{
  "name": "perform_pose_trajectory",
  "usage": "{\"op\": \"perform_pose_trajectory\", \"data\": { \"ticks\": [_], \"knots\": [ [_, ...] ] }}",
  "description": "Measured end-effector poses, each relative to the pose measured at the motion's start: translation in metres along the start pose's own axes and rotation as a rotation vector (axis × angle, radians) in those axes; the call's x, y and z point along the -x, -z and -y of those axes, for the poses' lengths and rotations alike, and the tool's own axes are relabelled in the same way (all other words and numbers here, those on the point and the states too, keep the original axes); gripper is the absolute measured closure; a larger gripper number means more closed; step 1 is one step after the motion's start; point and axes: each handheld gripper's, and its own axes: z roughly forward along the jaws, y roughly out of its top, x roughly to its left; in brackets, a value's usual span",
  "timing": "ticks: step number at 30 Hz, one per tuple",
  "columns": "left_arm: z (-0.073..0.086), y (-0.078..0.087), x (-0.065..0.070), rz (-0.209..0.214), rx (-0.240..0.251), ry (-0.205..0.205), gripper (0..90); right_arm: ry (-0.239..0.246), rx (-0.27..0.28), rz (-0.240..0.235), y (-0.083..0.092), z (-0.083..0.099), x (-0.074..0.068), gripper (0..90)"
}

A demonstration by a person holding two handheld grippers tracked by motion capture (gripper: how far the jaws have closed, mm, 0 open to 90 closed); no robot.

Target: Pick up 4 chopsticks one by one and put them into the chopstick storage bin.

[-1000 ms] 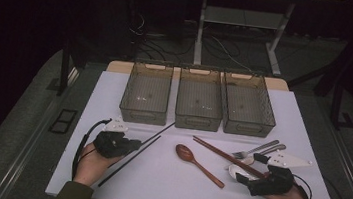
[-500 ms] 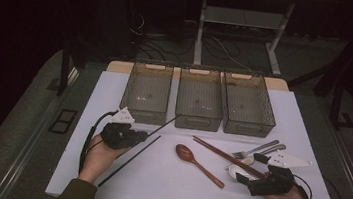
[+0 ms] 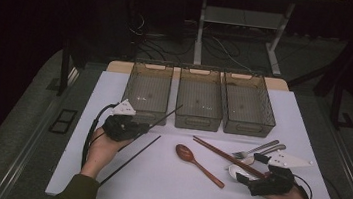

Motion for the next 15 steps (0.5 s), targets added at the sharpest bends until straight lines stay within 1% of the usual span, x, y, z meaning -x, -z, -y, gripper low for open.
{"op": "perform_pose_trajectory", "data": {
  "ticks": [7,10,15],
  "knots": [
    [-0.009,-0.002,-0.007,-0.014,0.013,0.002,85.6,0.000,0.004,-0.001,0.000,0.000,0.000,1.4],
    [-0.013,-0.003,-0.011,-0.016,0.034,0.017,85.6,0.002,0.004,-0.003,0.000,0.000,0.000,1.4],
    [-0.022,-0.008,-0.020,-0.014,0.035,0.026,85.6,0.006,0.008,-0.007,0.001,0.000,0.000,1.4]
  ]
}}
